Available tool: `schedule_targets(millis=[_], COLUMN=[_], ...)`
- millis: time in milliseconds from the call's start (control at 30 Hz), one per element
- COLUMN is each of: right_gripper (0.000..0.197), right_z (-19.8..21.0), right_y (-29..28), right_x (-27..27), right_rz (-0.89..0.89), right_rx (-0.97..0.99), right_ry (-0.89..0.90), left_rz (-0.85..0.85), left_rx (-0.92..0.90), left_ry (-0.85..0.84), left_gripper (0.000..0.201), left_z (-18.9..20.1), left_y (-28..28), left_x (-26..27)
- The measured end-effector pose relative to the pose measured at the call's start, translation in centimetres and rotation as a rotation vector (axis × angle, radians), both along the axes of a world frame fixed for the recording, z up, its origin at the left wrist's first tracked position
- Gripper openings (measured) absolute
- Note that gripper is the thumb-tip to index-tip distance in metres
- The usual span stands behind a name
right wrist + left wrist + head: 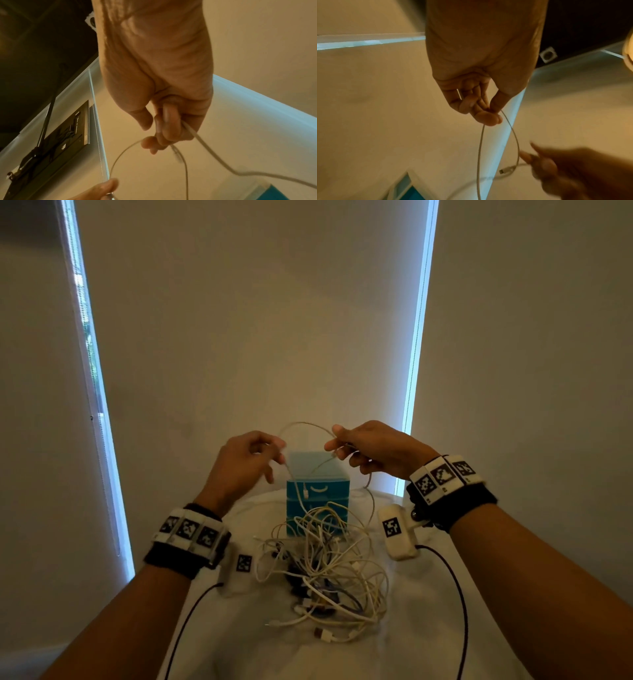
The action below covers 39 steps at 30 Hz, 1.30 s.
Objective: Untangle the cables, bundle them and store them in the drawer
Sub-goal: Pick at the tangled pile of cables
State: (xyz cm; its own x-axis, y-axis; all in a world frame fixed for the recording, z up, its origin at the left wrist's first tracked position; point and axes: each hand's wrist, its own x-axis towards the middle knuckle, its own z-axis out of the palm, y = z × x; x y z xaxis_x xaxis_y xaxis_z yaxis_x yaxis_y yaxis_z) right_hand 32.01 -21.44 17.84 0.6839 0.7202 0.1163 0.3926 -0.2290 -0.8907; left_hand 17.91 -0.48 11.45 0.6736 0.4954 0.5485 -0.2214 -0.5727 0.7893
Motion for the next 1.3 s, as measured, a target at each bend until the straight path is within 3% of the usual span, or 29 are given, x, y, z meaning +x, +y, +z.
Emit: schedule_targets(millis=[67, 167, 233, 367, 433, 533, 633, 667, 733, 833, 1033, 1133, 1300], right_gripper=[0.033, 0.035, 0.037, 0.034, 0.028, 0.025, 0.021, 0.019, 0.017, 0.022, 0.02, 0.024, 0.021], right_z=[0.1, 0.5, 0.2, -2.2, -4.0, -6.1, -7.3, -7.6, -8.3, -9.5, -11.0, -10.7, -11.2], right_y=[-0.2, -0.5, -0.2, 1.7, 2.9, 4.5, 5.1, 5.0, 4.8, 4.2, 3.5, 2.7, -0.1], right_x=[0.4, 1.0, 1.0, 0.5, 0.1, -0.5, -0.8, -0.9, -1.2, -1.2, -0.6, 0.1, 2.7], right_rz=[-0.034, -0.032, -0.041, -0.002, 0.002, -0.008, 0.013, 0.027, 0.061, 0.096, 0.094, 0.037, -0.213], right_rx=[0.126, 0.372, 0.435, 0.478, 0.522, 0.563, 0.517, 0.487, 0.437, 0.385, 0.346, 0.307, 0.178], right_ry=[-0.004, -0.017, -0.044, 0.038, 0.075, 0.094, 0.069, 0.054, 0.044, 0.025, 0.013, -0.023, -0.197], left_rz=[0.043, 0.162, 0.283, 0.512, 0.553, 0.472, 0.264, 0.167, 0.012, -0.034, -0.034, -0.016, -0.174], left_rx=[-0.186, -0.378, -0.49, -0.677, -0.614, -0.374, -0.178, -0.124, -0.059, -0.061, 0.092, 0.08, -0.229], left_ry=[-0.096, -0.272, -0.33, -0.299, -0.347, -0.457, -0.204, -0.108, 0.039, 0.125, 0.026, -0.058, -0.124], left_gripper=[0.014, 0.015, 0.019, 0.058, 0.072, 0.057, 0.023, 0.02, 0.039, 0.056, 0.035, 0.038, 0.04], left_z=[0.9, 1.6, 0.7, -1.7, -2.2, -2.9, -2.8, -2.7, -2.2, -1.4, -0.9, -1.5, -2.9], left_y=[2.6, 7.7, 11.4, 13.3, 10.5, 5.9, 2.4, 1.4, -0.1, -1.4, -1.7, -1.9, -2.6], left_x=[-0.9, -2.9, -4.2, -5.0, -4.4, -2.9, -0.7, 0.1, 1.3, 2.8, 4.9, 5.4, 5.7])
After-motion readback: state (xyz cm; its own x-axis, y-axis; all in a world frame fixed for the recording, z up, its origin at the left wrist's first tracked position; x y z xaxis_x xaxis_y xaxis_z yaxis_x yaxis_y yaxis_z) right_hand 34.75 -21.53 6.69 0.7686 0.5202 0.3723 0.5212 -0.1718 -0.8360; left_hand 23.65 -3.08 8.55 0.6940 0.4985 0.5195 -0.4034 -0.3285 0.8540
